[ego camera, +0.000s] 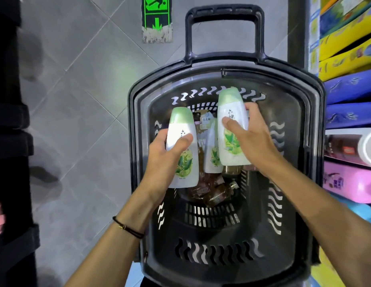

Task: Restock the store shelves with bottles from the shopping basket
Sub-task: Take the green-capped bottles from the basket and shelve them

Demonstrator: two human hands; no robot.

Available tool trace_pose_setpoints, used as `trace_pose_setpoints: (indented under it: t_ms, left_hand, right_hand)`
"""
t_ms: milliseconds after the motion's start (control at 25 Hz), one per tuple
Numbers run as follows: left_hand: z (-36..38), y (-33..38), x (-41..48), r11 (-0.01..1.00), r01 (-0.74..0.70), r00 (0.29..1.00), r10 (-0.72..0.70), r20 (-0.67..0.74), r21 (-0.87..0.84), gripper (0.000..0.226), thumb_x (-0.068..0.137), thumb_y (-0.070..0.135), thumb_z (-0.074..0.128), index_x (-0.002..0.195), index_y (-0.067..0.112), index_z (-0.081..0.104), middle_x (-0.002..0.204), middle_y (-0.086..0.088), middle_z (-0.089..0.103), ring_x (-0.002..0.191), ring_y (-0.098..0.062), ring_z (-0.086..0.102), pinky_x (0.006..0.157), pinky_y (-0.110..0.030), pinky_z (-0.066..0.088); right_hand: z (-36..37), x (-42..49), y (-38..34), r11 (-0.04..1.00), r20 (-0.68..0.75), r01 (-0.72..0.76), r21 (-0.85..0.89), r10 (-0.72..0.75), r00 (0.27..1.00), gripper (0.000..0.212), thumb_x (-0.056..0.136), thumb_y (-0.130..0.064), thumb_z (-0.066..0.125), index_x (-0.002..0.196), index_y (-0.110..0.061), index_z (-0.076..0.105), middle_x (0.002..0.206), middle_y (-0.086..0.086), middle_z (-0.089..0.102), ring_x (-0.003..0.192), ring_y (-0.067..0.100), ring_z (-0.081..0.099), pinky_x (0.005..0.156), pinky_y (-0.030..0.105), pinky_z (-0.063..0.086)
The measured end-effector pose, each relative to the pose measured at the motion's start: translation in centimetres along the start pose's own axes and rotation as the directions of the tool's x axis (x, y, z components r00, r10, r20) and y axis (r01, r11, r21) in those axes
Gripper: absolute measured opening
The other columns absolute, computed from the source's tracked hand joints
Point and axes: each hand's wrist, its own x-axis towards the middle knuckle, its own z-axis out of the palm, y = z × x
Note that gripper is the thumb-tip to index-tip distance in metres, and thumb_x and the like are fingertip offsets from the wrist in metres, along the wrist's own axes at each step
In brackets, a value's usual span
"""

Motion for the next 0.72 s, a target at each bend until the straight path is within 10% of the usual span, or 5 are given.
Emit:
trace_pose_setpoints:
  t_ms: [200, 480, 720]
  left_hand:
    - [0.3, 7.0, -5.4, 0.999, -0.038, 0.999, 0.038, -0.006, -0.002, 0.028, 0.097, 0.032, 0.066, 0.114, 0.01, 0.061, 0.088, -0.011, 0.071, 0.072, -0.024, 0.071, 0.061, -0.036, 0.057]
    - [1.3, 21.8, -18.5, 0.987, -0.147, 0.989, 0.147, -0.001, -0.071, 0.023, 0.101, 0.032, 0.06, 0.108, 0.011, 0.064, 0.072, 0.0, 0.06, 0.063, -0.016, 0.058, 0.058, -0.029, 0.049]
    - [3.2, 34.0, -30.5, 0.955, -0.284, 0.958, 0.279, -0.067, -0.082, 0.04, 0.093, 0.047, 0.066, 0.107, 0.01, 0.066, 0.093, -0.012, 0.069, 0.083, -0.026, 0.068, 0.074, -0.04, 0.055]
  right_hand:
    - [-4.2, -6.3, -7.7, 0.934, 0.085, -0.066, 0.35, 0.039, 0.996, 0.01, 0.099, -0.037, 0.06, 0.103, -0.03, 0.065, 0.091, -0.003, 0.071, 0.077, 0.014, 0.072, 0.063, 0.036, 0.057]
    - [-12.3, -16.6, -19.8, 0.911, -0.047, -0.006, 0.412, 0.028, 0.999, 0.084, 0.074, -0.091, 0.044, 0.139, -0.04, 0.054, 0.147, -0.006, 0.054, 0.135, 0.016, 0.052, 0.117, 0.053, 0.036]
    - [-20.3, -26.4, -33.7, 0.905, -0.1, 0.179, 0.385, -0.152, 0.983, 0.048, 0.106, -0.05, 0.038, 0.145, -0.024, 0.047, 0.134, -0.019, 0.054, 0.124, -0.001, 0.053, 0.115, 0.037, 0.038]
